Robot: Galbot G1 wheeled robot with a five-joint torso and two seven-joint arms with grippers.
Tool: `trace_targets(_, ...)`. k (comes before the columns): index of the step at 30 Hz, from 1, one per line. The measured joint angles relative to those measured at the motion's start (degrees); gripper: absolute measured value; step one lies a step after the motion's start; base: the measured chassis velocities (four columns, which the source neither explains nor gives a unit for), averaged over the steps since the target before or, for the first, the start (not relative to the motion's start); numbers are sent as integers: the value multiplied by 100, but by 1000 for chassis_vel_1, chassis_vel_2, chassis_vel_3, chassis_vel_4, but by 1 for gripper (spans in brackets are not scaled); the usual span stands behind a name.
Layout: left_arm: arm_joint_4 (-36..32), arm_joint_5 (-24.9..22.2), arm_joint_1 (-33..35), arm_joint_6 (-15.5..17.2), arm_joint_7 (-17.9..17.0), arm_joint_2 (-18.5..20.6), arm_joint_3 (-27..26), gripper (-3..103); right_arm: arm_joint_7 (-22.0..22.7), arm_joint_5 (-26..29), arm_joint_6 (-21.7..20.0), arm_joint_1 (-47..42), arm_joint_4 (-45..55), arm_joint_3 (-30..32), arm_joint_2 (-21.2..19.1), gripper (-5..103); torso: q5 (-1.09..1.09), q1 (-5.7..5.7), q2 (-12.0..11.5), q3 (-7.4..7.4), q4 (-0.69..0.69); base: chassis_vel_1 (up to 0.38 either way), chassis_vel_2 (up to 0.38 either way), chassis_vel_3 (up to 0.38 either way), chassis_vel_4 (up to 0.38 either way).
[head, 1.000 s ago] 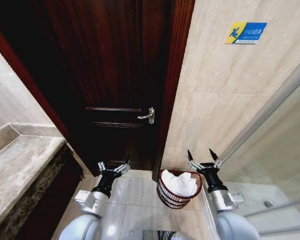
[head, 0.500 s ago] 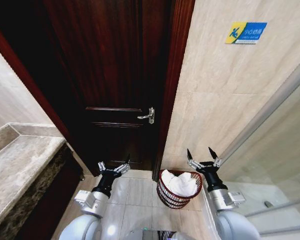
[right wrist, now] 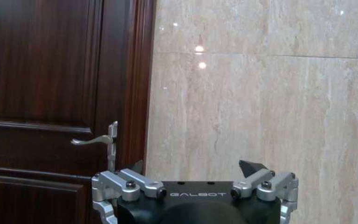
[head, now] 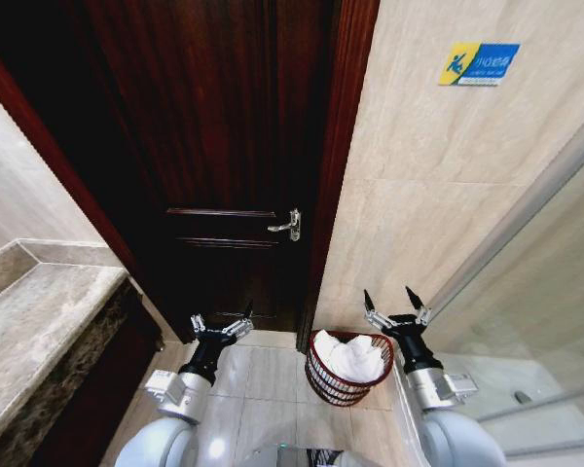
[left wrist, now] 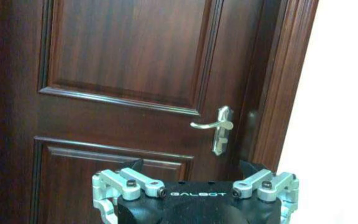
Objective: Discard the used towel into the hamper.
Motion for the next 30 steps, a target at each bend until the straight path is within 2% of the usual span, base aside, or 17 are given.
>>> trace_targets(21,0,0,0,0,0,0,0,100,2,-1,5,0,-7,0,0,100,0,1,0,0,0,0,0,0,0)
trace_targets(30,0,0,0,0,0,0,0,100,2,-1,5,0,-9,-1,0,100,0,0,0,0,0,75,-82,-82,87)
